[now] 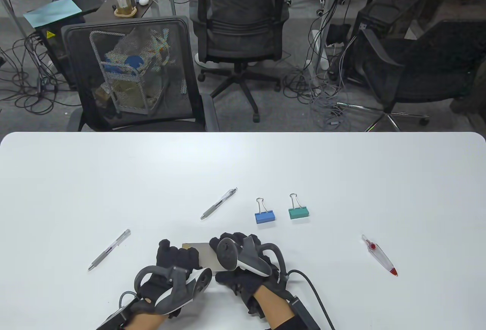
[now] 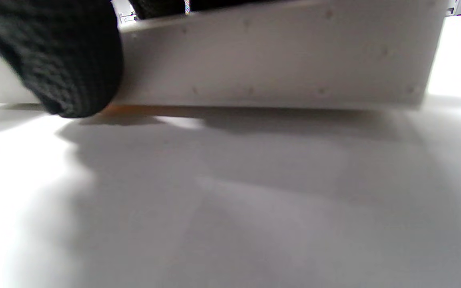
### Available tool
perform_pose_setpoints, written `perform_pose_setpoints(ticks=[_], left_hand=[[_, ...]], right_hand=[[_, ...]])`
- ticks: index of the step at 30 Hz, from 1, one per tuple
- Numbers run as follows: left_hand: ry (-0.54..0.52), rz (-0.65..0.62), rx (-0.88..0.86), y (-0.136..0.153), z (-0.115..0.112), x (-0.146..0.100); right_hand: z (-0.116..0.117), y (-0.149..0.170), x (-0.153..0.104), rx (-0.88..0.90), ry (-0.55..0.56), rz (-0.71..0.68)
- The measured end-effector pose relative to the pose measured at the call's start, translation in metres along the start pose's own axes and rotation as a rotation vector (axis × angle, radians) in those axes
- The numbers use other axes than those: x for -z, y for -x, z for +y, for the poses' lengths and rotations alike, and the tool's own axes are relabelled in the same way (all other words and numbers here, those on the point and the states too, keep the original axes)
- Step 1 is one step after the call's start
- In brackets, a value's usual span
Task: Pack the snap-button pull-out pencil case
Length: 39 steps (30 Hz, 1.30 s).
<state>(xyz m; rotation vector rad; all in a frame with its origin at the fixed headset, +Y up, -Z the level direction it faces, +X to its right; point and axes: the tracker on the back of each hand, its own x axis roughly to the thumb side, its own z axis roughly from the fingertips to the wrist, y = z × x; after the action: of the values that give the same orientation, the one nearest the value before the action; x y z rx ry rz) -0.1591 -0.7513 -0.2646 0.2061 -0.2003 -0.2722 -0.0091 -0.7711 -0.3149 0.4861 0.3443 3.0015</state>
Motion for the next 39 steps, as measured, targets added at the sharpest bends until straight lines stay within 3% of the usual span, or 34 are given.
perform_pose_setpoints(ticks=[2,3,4,8,12,15,17,19,28,39], left_hand=[[-0.010,0.004,0.018,-0.001,0.002,0.000],[-0.087,0.065,0.016,0.002,0.002,-0.002],[-0.111,0.043,-0.038,0.006,0.001,0.002],[0.059,0.113,-0.286,0.037,0.004,0.006],[0.242,0.280,-0.547,0.076,-0.001,0.007],[0.413,0.366,-0.594,0.096,-0.017,0.009],[0.536,0.391,-0.716,0.103,-0.036,0.012],[0.571,0.393,-0.751,0.106,-0.042,0.014],[0.561,0.392,-0.702,0.105,-0.041,0.014],[0.552,0.414,-0.656,0.109,-0.041,0.014]], right_hand=[[0.000,0.000,0.000,0.000,0.002,0.000],[0.000,0.000,0.000,-0.011,0.004,-0.003],[0.001,0.000,-0.001,-0.012,0.008,-0.005],[0.001,0.001,-0.001,0.000,0.001,-0.004],[0.001,0.001,-0.001,-0.004,0.002,-0.003],[0.001,0.002,-0.001,-0.004,0.000,-0.002],[0.001,0.001,-0.002,-0.015,0.006,-0.002],[0.000,0.002,-0.002,-0.019,0.015,-0.002],[-0.003,0.021,-0.010,-0.056,0.023,-0.033],[-0.007,0.102,-0.045,-0.031,0.009,0.020]])
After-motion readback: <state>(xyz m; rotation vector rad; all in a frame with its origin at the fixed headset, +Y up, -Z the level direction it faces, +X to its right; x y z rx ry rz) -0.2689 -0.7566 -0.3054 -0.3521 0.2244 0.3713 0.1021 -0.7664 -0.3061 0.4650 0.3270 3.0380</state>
